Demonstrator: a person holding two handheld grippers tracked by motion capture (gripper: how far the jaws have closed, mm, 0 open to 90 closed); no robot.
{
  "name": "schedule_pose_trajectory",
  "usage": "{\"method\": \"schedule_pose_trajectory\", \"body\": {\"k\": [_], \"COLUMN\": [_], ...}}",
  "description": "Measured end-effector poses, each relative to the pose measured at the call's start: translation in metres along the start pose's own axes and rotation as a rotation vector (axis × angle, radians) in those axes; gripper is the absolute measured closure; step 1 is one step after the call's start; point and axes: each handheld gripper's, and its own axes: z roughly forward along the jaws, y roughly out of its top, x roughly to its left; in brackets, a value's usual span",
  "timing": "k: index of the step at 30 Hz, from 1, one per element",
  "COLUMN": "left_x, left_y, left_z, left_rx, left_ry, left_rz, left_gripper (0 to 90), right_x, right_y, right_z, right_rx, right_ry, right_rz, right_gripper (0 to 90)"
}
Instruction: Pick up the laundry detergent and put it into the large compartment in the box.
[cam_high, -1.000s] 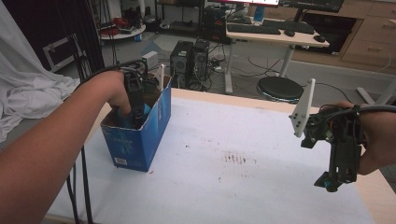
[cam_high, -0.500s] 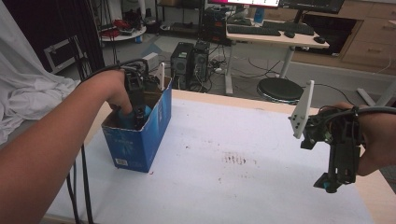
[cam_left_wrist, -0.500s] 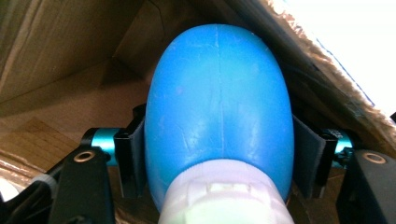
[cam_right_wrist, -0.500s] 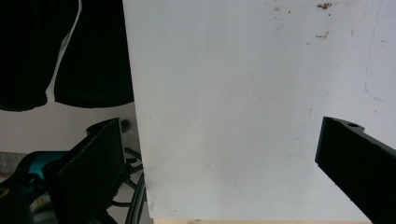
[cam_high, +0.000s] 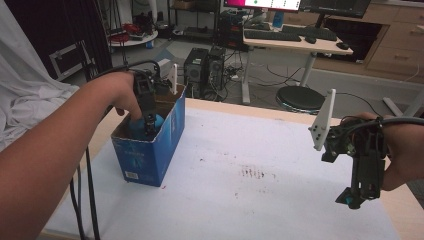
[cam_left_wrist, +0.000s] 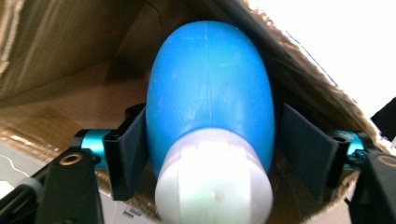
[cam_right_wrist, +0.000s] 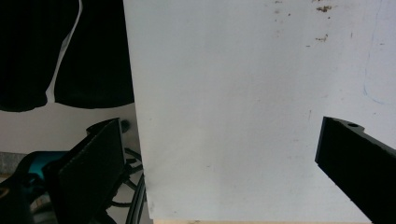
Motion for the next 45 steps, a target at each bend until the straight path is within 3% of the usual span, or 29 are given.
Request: {"method": "schedule_pose_trajectory", "body": {"k": [13, 21, 28, 40, 41, 45], "left_x": [-0.005, -0.017, -0.026, -0.048, -0.054, -0.063], "left_y": [-0.003, -0.001, 0.005, 0.02, 0.025, 0.031], "left_z": [-0.027, -0.048, -0.059, -0.07, -0.07, -0.071], "left_rx": [0.005, -0.017, -0.022, -0.029, -0.031, -0.028], "left_ry": [0.042, 0.072, 0.073, 0.057, 0.041, 0.034], "left_rz": [0.004, 0.009, 0.013, 0.094, 0.132, 0.191], "left_gripper": [15.7, 8.4, 5.4, 1.7, 1.7, 1.6], "right_x": [0.001, 0.001, 0.001, 0.001, 0.0, -0.001], "right_y": [-0.001, 0.001, 0.002, 0.003, 0.002, 0.002], "right_z": [-0.001, -0.001, -0.001, -0.001, -0.001, -0.001], "right_rx": [0.004, 0.005, 0.005, 0.009, 0.008, 0.007], "right_ry": [-0.001, 0.002, 0.003, 0.007, 0.008, 0.01], "right_rz": [0.004, 0.003, -0.006, -0.002, -0.003, -0.002], "right_gripper": [0.6, 0.6, 0.6, 0.6, 0.6, 0.6]}}
